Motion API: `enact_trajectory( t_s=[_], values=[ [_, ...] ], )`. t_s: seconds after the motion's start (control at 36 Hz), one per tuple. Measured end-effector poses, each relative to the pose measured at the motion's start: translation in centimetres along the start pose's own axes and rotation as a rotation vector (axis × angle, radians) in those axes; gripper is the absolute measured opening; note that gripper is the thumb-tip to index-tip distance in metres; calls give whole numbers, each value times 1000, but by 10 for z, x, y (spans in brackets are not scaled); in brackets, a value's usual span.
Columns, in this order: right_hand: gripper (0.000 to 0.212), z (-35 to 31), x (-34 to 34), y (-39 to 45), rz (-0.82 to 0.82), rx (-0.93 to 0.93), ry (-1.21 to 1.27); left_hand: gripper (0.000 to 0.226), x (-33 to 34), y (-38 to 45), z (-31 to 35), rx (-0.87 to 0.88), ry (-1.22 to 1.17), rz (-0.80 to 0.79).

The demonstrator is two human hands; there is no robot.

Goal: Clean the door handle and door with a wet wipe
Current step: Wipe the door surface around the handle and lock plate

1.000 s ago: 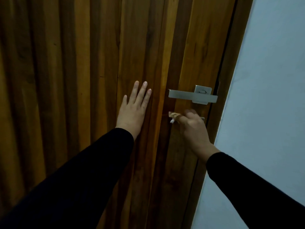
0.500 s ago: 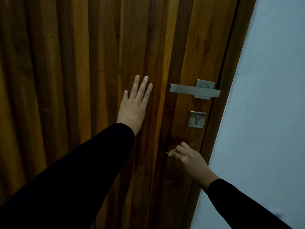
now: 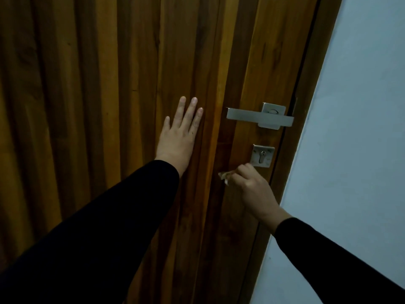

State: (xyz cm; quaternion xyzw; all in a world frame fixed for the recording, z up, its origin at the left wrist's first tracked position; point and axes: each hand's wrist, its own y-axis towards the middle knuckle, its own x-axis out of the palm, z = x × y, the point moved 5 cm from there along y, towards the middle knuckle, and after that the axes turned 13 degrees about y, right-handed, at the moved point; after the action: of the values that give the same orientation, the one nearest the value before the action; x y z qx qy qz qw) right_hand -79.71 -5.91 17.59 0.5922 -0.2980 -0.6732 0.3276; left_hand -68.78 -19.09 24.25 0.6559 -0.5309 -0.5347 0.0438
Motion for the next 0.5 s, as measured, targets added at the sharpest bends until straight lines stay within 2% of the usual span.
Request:
enact_trajectory(
  t_s=[0.31,0.39,0.47,0.5],
  values=[
    [23,10,50,-71,-364,-101,-52,115,4,1,0,-1,8,8],
    [25,18,43,-77,-323,-92,-59,114,3,1,0,3,-9,2],
    [10,19,21,-62,-145,-80,-37,113,3,1,-1,1,5,3],
    [13,19,10,-54,-79,-64,-31,113,3,1,0,-1,10,5]
  ],
)
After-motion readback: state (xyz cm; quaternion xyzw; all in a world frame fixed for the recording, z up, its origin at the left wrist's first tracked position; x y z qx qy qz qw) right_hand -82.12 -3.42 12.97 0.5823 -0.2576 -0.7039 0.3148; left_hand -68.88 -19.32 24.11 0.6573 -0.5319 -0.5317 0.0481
